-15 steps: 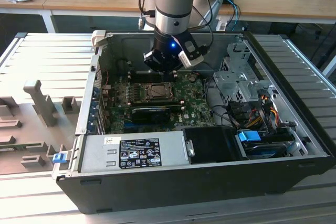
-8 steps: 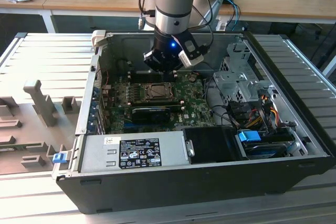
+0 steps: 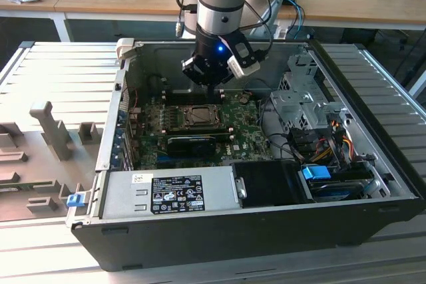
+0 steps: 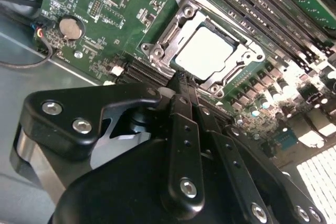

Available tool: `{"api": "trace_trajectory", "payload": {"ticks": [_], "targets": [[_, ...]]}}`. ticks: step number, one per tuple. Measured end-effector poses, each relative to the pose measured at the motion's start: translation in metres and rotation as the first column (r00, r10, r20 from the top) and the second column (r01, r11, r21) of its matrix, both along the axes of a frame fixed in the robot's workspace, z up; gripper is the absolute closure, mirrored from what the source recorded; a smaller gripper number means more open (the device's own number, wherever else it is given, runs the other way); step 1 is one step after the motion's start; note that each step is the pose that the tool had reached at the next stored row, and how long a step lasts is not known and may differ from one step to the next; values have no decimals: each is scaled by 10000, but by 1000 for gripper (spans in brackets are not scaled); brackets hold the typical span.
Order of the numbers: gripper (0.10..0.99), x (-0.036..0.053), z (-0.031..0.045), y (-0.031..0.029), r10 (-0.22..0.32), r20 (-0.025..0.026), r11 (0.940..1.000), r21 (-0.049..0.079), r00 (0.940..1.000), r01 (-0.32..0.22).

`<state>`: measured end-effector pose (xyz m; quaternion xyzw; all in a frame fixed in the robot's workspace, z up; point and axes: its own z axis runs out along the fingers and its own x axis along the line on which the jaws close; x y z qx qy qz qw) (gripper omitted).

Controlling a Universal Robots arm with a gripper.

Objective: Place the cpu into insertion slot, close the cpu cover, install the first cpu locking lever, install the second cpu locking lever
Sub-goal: 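Install the second cpu locking lever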

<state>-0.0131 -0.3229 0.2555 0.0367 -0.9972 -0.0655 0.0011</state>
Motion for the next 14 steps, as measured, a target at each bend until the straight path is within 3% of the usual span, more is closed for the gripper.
{"api": "trace_trajectory", "payload": {"ticks": [7,14], "targets": [[980,0,10,-93,0,0,10000,0,10000,0],[980,0,11,-121,1,-1,10000,0,10000,-1]]}}
